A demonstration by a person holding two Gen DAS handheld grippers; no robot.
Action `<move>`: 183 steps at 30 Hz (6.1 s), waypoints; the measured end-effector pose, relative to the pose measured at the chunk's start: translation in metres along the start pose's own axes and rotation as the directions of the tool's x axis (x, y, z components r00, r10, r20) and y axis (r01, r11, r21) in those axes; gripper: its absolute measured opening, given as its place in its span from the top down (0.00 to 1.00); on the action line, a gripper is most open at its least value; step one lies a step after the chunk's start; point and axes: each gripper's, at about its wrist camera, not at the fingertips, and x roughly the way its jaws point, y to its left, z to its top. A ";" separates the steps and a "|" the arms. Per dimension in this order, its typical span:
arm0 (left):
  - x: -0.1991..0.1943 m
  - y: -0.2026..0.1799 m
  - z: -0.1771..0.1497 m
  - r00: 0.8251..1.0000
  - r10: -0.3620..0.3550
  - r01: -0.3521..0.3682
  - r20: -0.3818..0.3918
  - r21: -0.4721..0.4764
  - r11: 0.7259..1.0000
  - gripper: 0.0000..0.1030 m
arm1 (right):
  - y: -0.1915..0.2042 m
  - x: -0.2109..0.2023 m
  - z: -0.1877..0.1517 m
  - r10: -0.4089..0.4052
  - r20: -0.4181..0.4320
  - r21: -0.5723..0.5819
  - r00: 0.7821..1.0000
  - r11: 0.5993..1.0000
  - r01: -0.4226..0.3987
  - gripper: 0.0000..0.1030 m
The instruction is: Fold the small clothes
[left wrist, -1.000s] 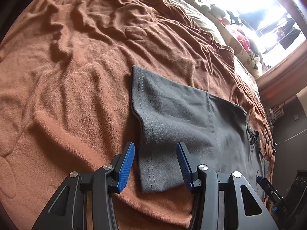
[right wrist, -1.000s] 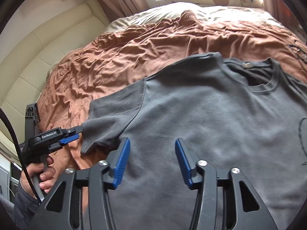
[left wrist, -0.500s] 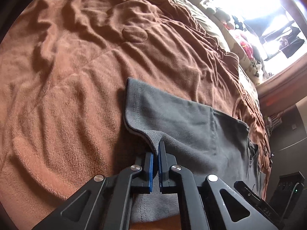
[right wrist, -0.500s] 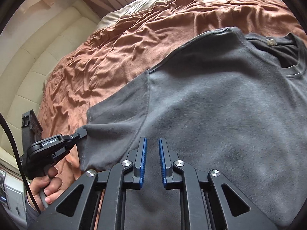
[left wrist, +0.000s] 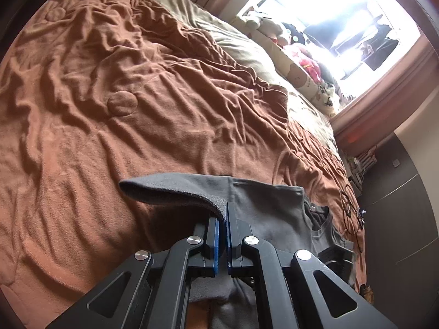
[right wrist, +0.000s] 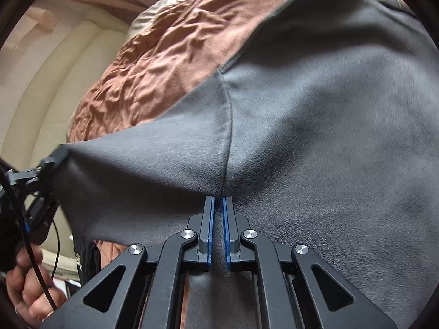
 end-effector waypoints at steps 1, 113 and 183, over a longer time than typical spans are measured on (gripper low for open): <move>0.001 -0.003 0.000 1.000 -0.012 0.012 -0.006 -0.001 1.000 0.97 | -0.003 0.003 0.000 0.008 -0.001 0.021 1.000 1.000 -0.008 0.98; 0.150 -0.114 -0.079 0.962 -0.005 0.031 -0.274 0.088 0.996 0.98 | -0.104 -0.140 -0.021 0.020 0.065 0.070 0.998 0.997 -0.024 0.78; 0.033 0.020 -0.110 0.981 0.095 -0.117 -0.172 -0.121 0.986 0.91 | -0.018 -0.072 0.039 -0.355 0.074 -0.306 0.932 0.881 0.360 0.81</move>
